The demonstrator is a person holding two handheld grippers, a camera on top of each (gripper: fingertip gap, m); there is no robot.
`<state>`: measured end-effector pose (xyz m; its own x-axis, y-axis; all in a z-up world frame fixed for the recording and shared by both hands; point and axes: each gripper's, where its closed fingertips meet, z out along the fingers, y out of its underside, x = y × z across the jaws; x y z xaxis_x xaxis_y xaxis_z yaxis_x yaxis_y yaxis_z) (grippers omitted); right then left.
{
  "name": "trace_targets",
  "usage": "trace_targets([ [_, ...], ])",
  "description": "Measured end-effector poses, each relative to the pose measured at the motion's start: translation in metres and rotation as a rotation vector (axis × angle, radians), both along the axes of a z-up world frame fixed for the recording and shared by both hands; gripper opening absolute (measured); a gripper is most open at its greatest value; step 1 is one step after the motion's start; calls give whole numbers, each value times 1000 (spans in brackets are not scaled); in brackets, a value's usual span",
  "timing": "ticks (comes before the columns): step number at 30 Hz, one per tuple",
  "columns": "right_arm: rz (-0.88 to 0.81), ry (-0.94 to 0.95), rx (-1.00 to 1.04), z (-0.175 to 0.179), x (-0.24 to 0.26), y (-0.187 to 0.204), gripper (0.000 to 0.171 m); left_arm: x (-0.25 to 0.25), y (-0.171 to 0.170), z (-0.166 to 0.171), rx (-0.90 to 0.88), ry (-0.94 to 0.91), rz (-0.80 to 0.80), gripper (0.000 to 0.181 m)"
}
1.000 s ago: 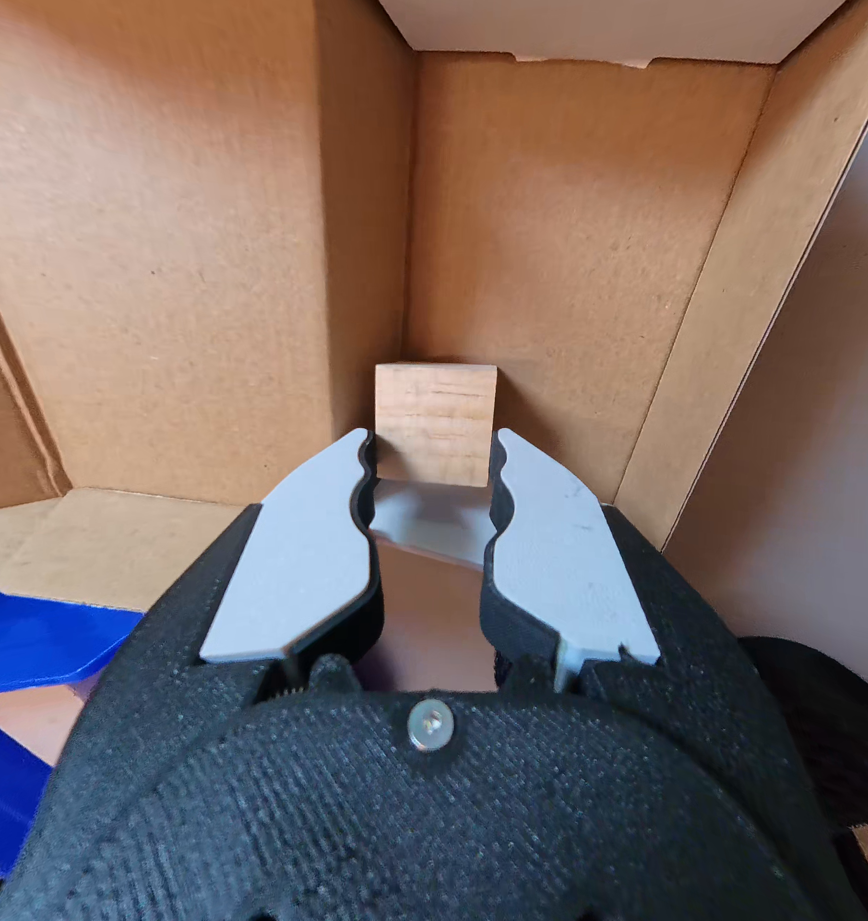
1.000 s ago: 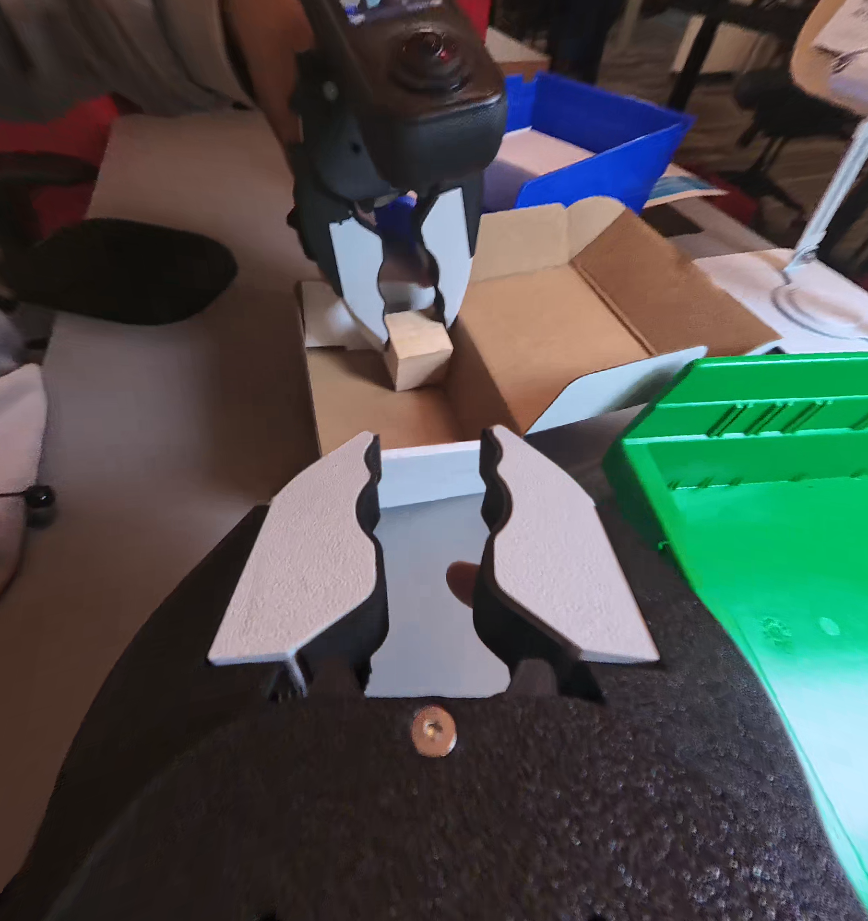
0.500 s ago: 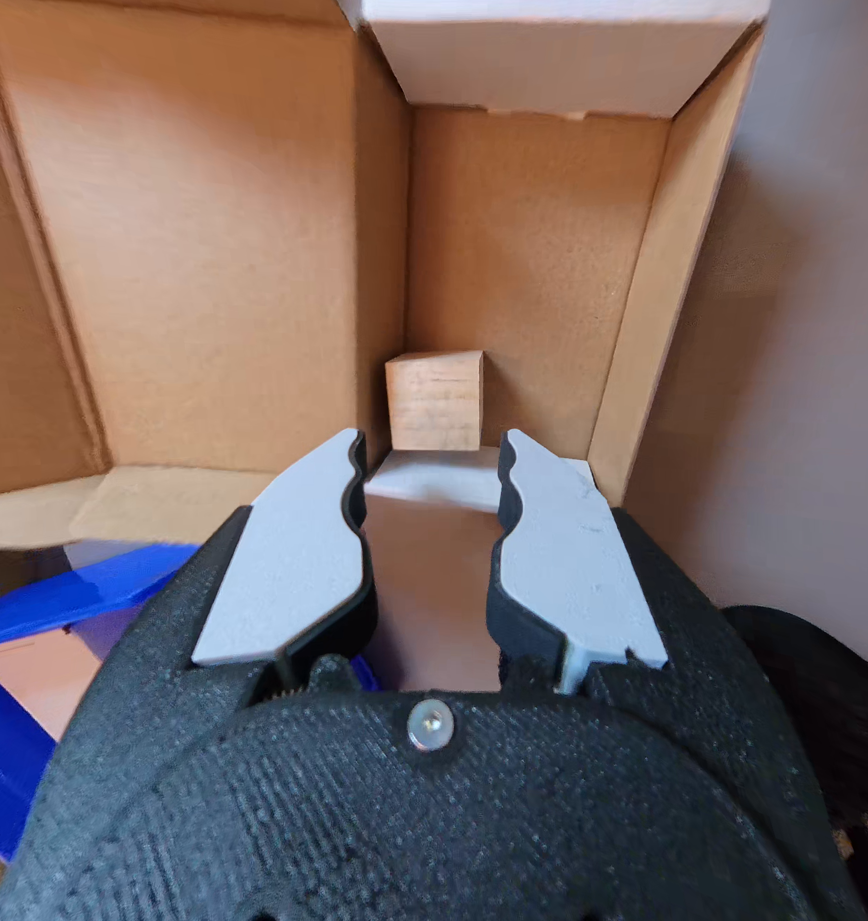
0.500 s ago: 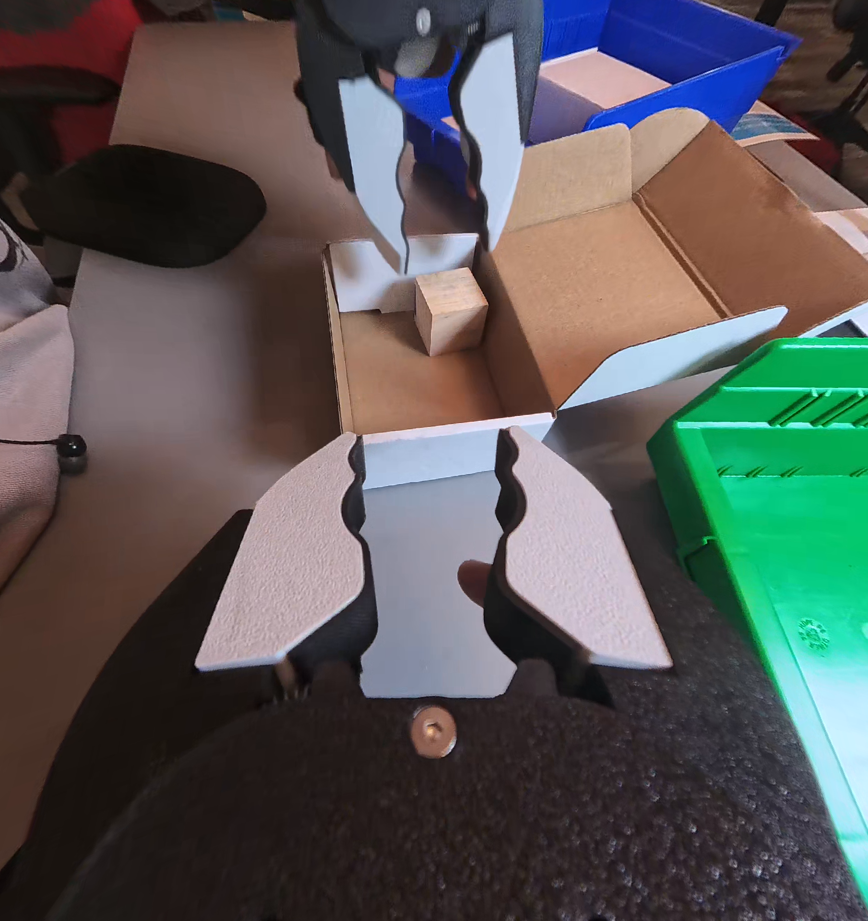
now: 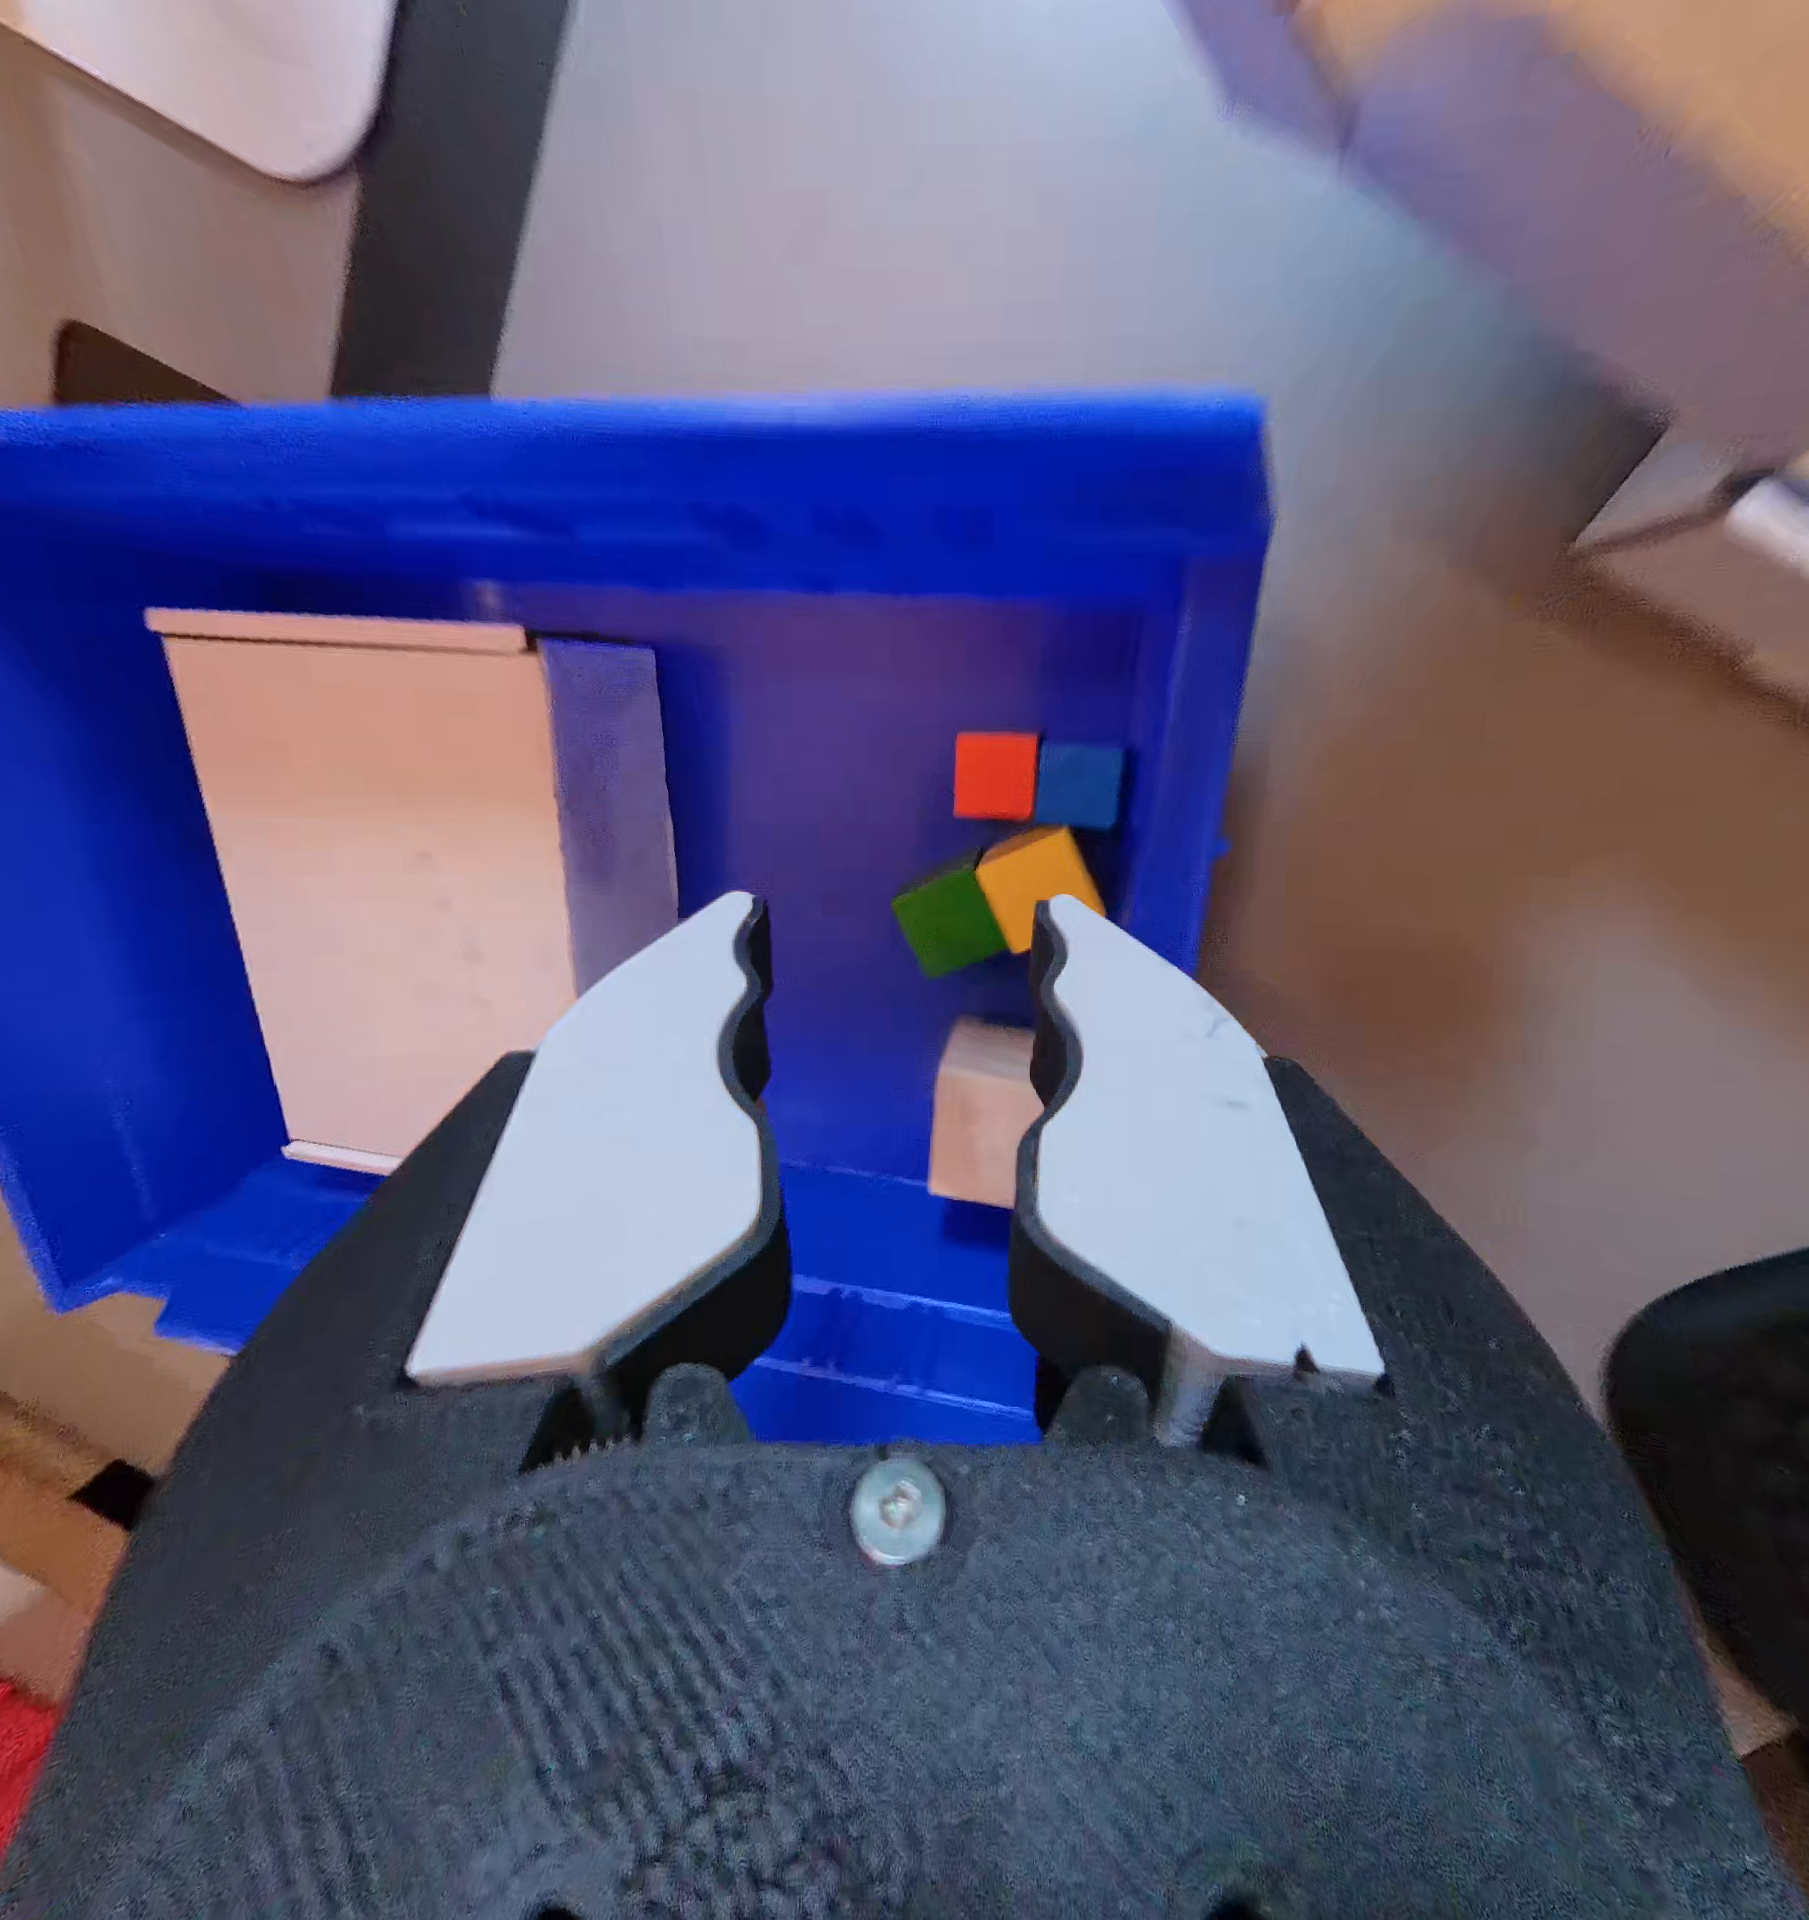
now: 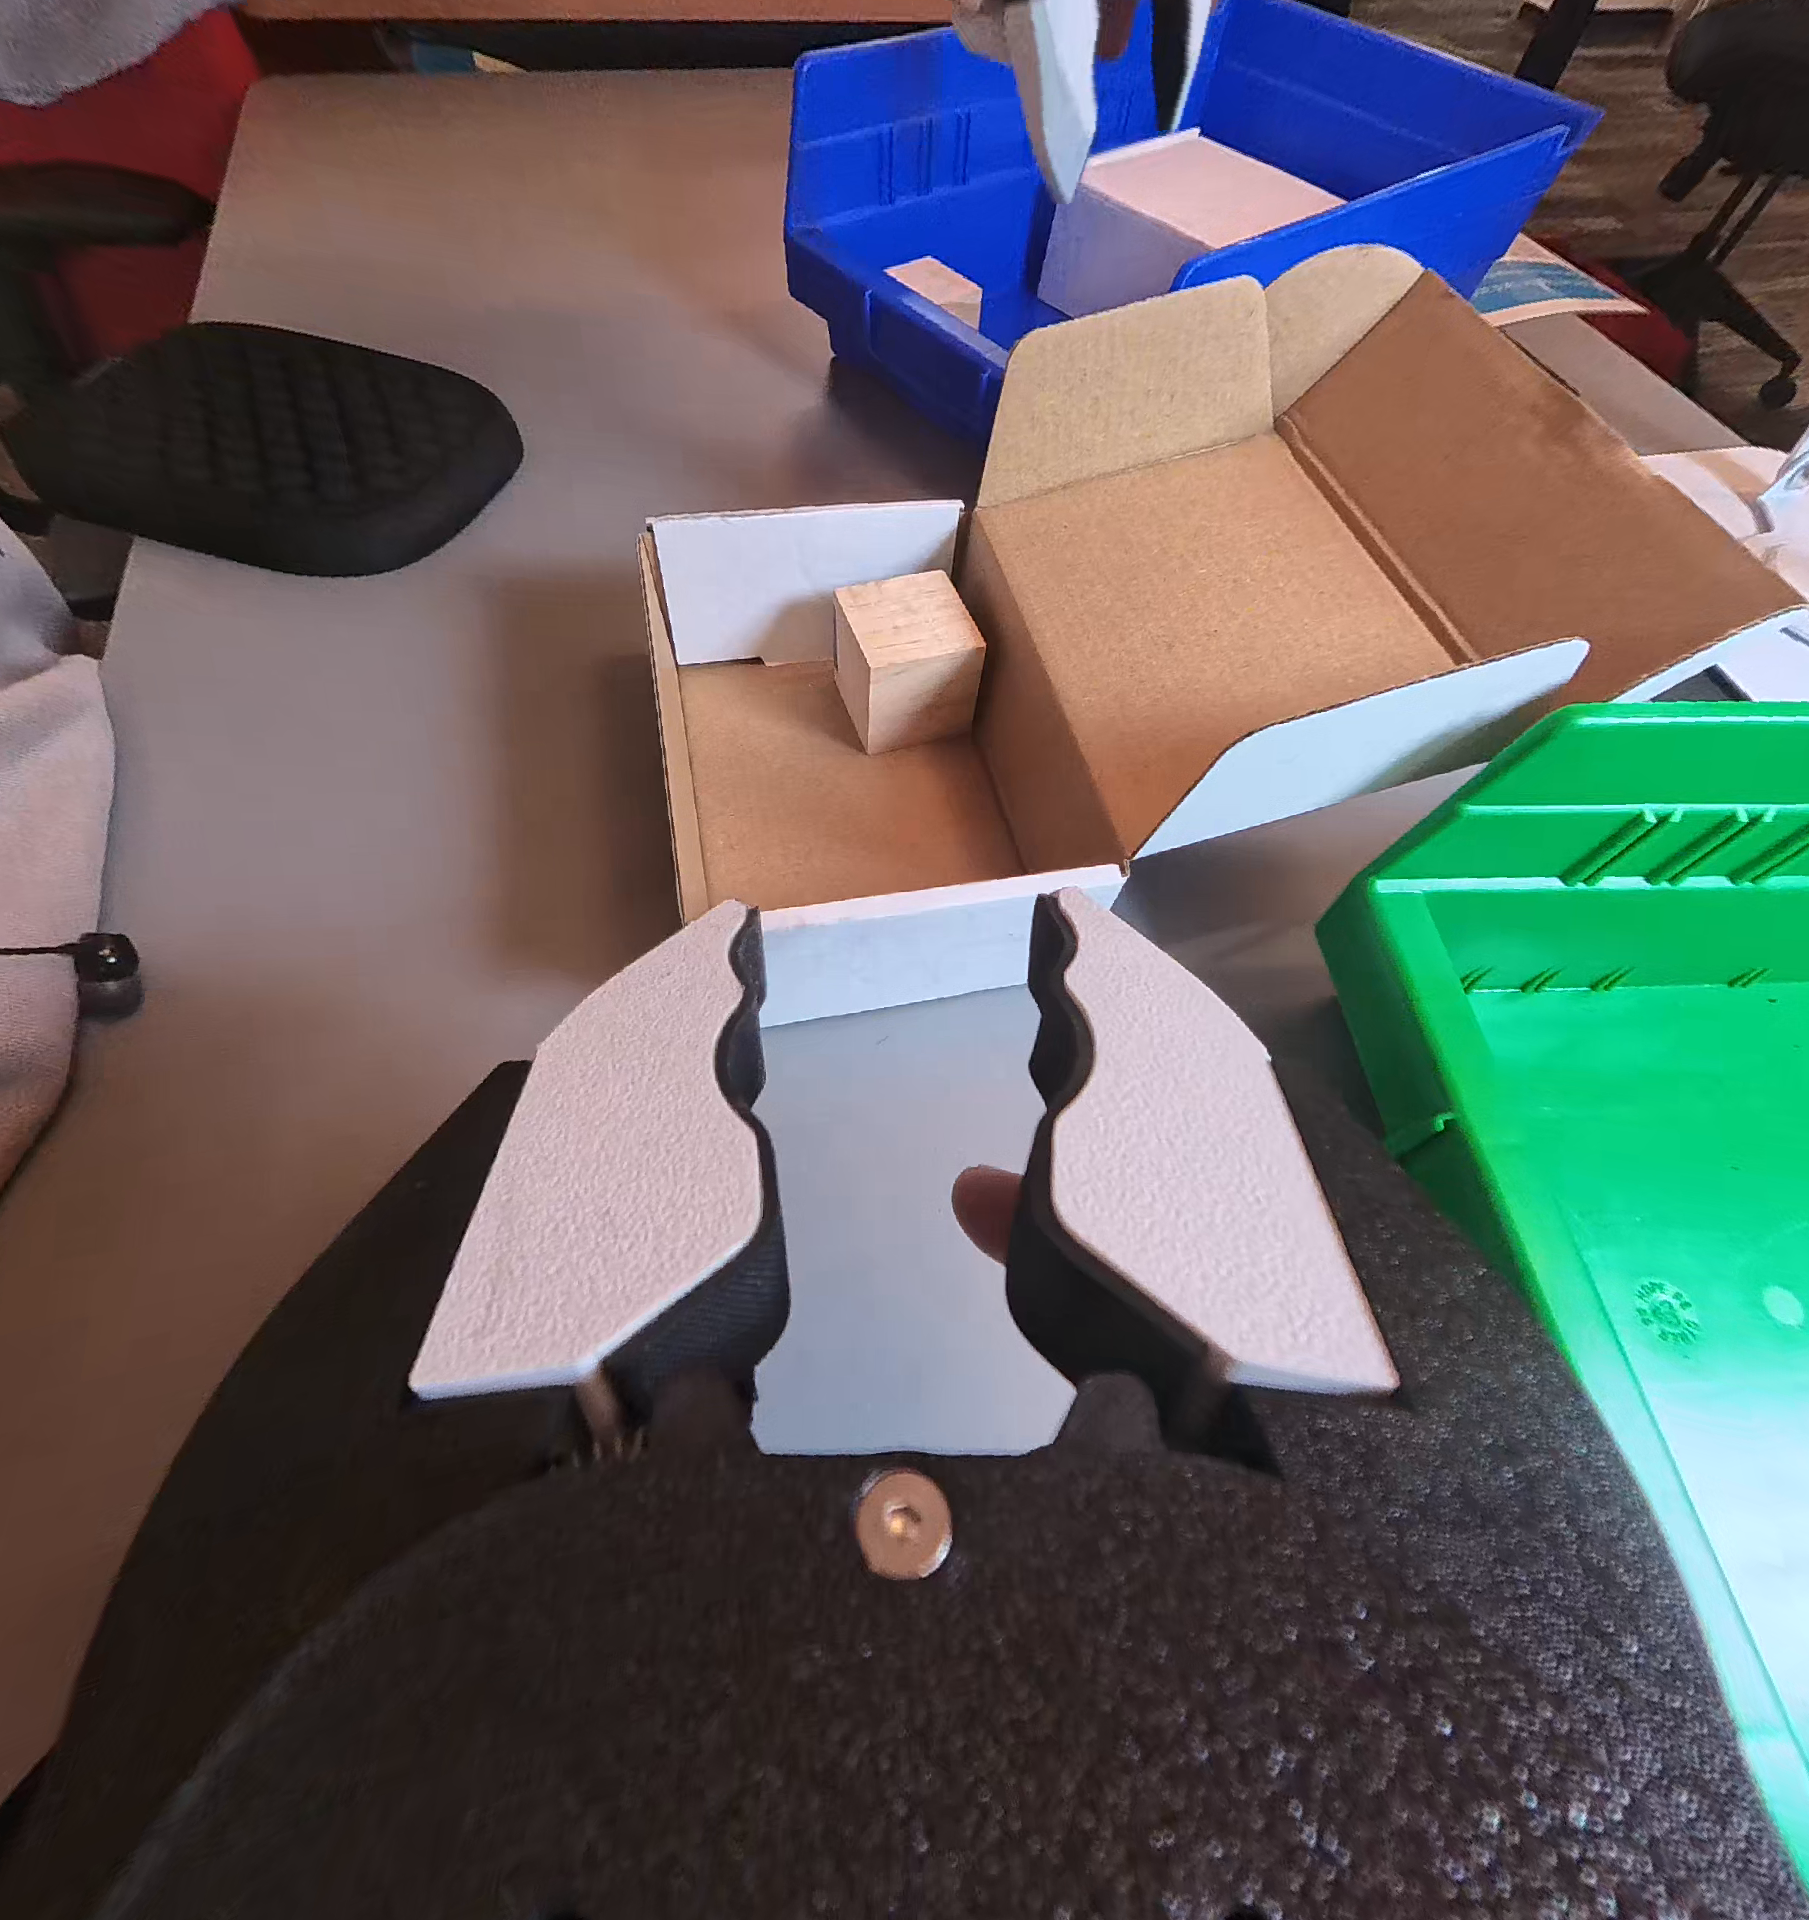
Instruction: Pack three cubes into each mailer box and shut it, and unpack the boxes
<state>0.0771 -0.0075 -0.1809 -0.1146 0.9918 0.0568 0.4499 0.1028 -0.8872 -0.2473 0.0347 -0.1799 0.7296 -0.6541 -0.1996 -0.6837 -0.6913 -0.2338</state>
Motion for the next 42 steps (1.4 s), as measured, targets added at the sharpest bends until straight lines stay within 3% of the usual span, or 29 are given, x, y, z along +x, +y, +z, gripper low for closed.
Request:
trace_targets([
  [4, 2, 0, -10, -2, 0, 2, 48, -35, -8, -35, -61, 224, -210, 49],
  [9, 25, -27, -26, -11, -1, -1, 47, -28, -12, -50, -80, 254, -441, 41],
  [14, 32, -43, -42, -17, -2, -2, 47, -33, -18, -66, -202, 331, -552, 45],
  [18, 34, -45, -50, -18, -2, -1, 47, -28, -18, -79, -237, 328, -598, 46],
  [21, 35, -51, -52, -20, -1, -1, 47, -26, -16, -82, -241, 323, -591, 36],
  [26, 37, -50, -51, -20, -1, 0, 47, -42, 5, -39, -163, 306, -384, 31],
  [31, 38, -47, -46, -19, -1, -1, 47, 19, 8, 31, -16, 100, -296, 30],
  [34, 37, -51, -44, -20, -2, -1, 47, 78, -1, 49, 48, 67, -273, 30],
  [38, 42, -49, -35, -18, -2, -4, 47, 165, -34, 27, -27, -29, -382, 30],
  [42, 40, -44, -26, -16, -2, -4, 46, 210, -50, -17, -150, -29, -396, 30],
])
